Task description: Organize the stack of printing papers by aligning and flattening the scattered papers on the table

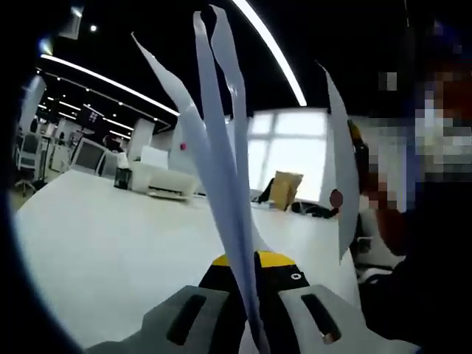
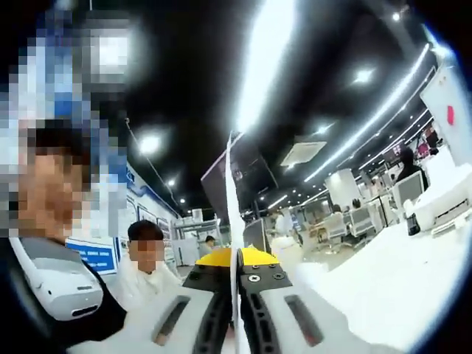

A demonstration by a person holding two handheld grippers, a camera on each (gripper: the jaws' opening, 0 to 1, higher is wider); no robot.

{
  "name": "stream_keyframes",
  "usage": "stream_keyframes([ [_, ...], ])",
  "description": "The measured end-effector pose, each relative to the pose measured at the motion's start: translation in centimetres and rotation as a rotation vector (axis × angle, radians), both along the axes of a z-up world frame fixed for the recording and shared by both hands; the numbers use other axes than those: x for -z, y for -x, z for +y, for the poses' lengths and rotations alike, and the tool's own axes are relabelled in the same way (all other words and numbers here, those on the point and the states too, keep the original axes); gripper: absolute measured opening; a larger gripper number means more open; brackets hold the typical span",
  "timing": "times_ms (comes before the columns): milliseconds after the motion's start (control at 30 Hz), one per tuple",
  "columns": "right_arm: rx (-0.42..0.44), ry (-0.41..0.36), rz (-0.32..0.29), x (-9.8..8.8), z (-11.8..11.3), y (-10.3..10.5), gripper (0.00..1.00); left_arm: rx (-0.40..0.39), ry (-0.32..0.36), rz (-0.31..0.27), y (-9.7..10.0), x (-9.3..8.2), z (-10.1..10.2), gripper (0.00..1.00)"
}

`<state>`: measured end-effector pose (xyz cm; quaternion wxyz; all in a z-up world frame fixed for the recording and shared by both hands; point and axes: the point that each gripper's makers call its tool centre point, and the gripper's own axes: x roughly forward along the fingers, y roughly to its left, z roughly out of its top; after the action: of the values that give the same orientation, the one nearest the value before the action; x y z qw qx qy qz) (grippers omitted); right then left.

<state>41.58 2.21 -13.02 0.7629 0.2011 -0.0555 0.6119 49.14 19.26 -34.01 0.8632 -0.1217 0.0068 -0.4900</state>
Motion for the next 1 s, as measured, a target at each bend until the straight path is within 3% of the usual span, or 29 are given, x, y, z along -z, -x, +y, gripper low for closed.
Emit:
stream_keyframes([
  [167,0.003,0.104,-0.013,1.8,2.2,-2.0,0.00,0.008,0.003,-0.002,0.1,-0.1,0.0,0.06],
  [433,0.021,0.188,-0.015,4.1,3.9,-6.3,0.00,0.020,0.012,0.002,0.2,-0.2,0.0,0.06],
  [600,0.055,0.237,-0.070,5.1,4.3,-8.2,0.00,0.038,0.026,0.005,0.5,-0.4,-0.4,0.06],
  [767,0.054,0.237,-0.075,5.5,4.5,-9.5,0.00,0.052,0.054,0.008,0.9,-0.8,-0.5,0.06],
  [1000,0.073,0.251,-0.070,6.3,4.5,-10.9,0.00,0.093,0.149,0.032,1.1,-1.9,-0.2,0.06],
])
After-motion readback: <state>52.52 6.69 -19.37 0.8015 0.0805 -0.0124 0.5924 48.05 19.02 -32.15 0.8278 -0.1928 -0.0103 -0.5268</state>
